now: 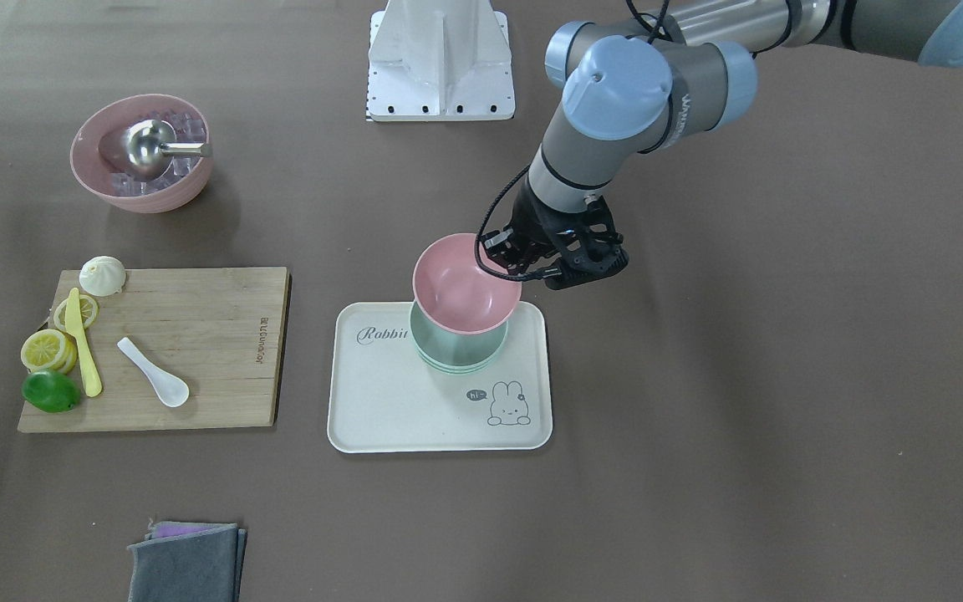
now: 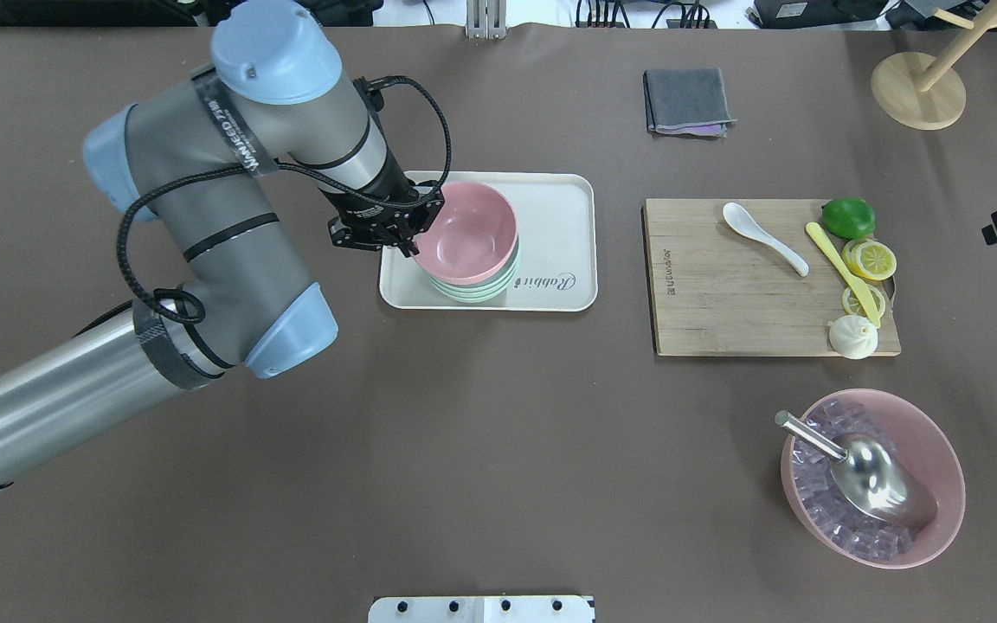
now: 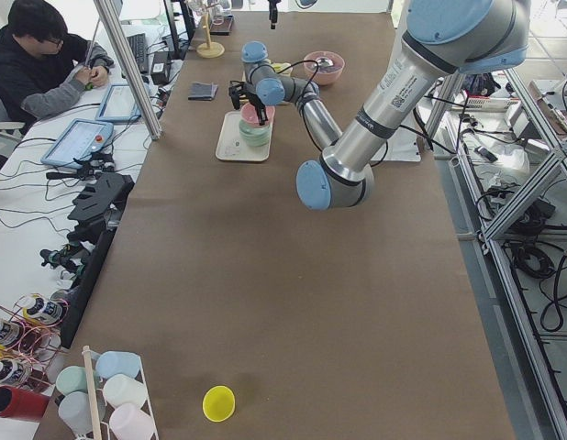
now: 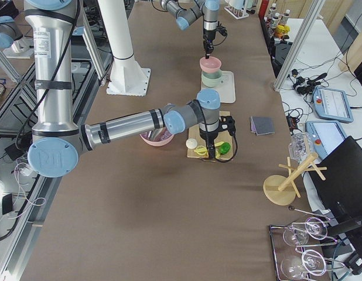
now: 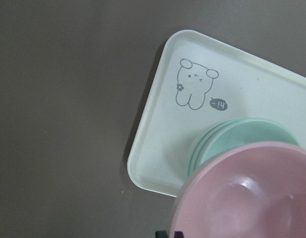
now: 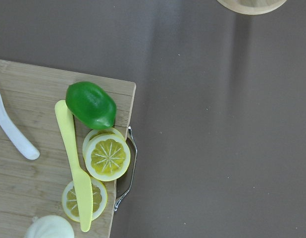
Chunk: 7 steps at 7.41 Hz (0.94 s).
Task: Stack pink bowl on green and place spoon
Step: 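Carry the pink bowl with the left gripper onto the green bowls, then release the pink bowl and withdraw the left arm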
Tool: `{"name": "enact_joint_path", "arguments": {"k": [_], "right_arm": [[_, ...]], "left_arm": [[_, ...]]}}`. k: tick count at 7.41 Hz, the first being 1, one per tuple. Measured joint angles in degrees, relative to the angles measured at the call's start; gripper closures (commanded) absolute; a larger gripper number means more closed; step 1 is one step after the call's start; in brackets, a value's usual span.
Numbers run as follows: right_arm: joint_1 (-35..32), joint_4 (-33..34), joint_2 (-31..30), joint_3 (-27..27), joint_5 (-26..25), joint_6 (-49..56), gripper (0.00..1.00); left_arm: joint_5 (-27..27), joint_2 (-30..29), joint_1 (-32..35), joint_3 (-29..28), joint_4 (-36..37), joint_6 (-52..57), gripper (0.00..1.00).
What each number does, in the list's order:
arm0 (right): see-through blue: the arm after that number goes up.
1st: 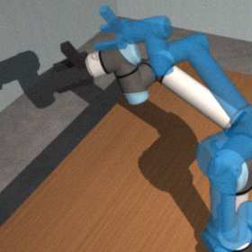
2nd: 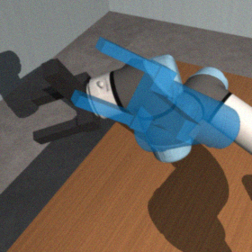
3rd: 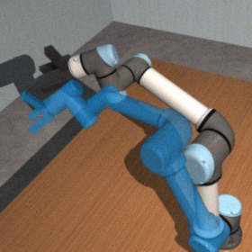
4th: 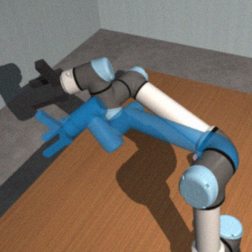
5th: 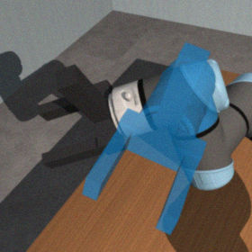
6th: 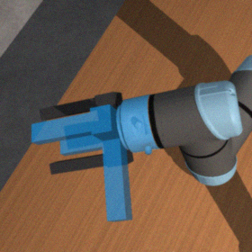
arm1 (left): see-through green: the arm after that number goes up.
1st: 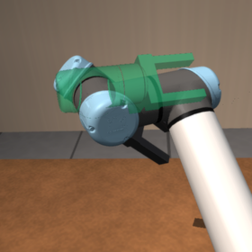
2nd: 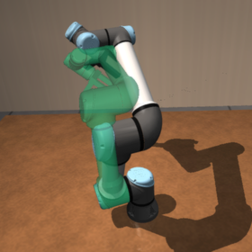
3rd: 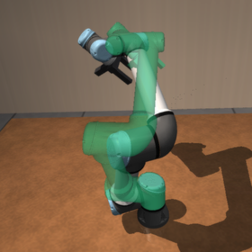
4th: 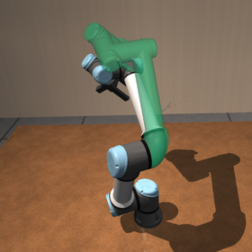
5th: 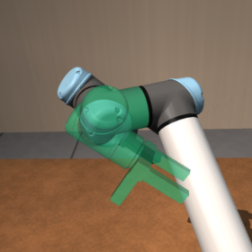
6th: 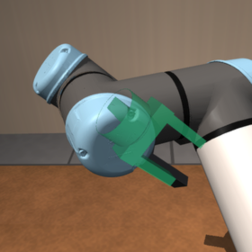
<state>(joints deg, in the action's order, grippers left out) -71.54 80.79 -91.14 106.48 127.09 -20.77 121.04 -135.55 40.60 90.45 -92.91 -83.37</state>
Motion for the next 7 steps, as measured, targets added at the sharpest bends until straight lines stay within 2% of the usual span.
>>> {"name": "enact_joint_path", "arguments": {"k": [7], "right_arm": [[0.0, 0.0, 0.0, -0.1, 0.0, -0.1, 0.0]], "left_arm": [[-2.4, -1.6, -0.6, -7.7, -5.1, -0.5, 1.0]]}}
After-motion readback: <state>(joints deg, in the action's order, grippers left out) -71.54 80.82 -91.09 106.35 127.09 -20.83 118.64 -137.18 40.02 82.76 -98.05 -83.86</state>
